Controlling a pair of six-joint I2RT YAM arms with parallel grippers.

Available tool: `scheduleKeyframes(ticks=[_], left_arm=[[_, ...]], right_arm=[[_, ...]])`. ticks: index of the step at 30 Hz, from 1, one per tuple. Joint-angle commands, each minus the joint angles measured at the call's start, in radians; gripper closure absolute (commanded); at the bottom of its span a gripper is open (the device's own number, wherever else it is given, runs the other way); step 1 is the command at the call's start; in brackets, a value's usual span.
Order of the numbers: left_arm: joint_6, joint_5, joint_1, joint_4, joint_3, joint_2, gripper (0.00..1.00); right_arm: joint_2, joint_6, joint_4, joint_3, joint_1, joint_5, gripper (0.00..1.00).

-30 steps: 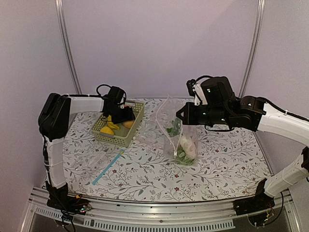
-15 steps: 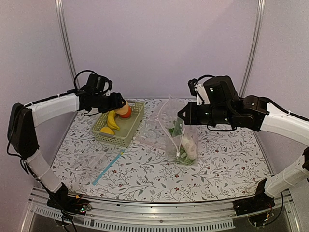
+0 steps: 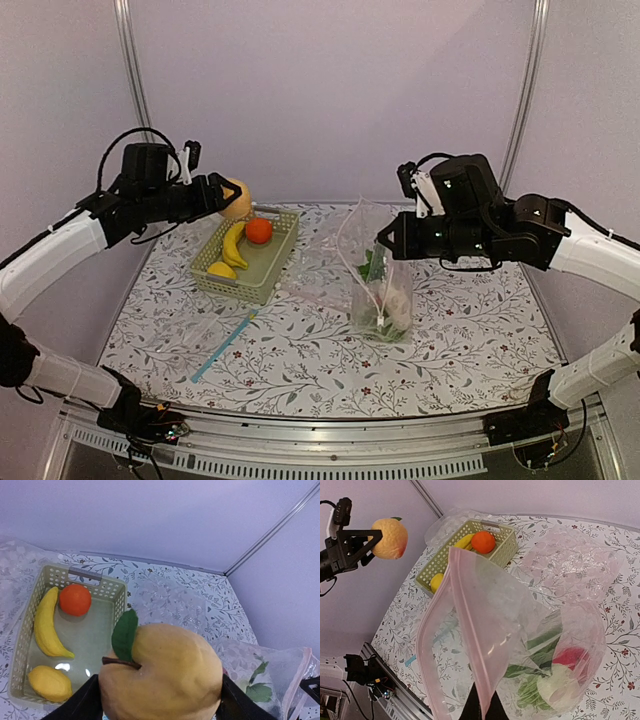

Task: Place the food in the zip-top bag and seal the zipper
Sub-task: Place the fake fruit in the zipper food storage bag.

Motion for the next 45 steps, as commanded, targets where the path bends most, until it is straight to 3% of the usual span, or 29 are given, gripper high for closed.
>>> scheduleKeyframes(ticks=[1, 10, 18, 31, 45], left_arm=[[0.014, 0.099, -0.056, 0.0, -0.033, -0.058, 0.4], [-0.011, 0.209, -0.328, 0.104, 0.029, -0.073, 0.41], [-0.074, 0.333, -0.432, 0.256, 0.075, -0.051, 0.4], [-0.061, 0.231, -0.581, 0.299, 0.135, 0.146, 0.4], [0.0, -0.094, -0.582, 0.007, 0.179, 0.243, 0.4]], right_arm=[[0.016, -0.011, -0.014, 0.036, -0.006, 0.004, 1.0], [0.022, -0.02, -0.004, 0.056, -0.006, -0.018, 1.0], [0.036, -0.009, 0.02, 0.064, -0.005, -0.053, 1.0], [0.02, -0.006, 0.08, 0.055, -0.004, -0.137, 1.0], [-0.02, -0.014, 0.097, 0.036, -0.004, -0.146, 1.0]])
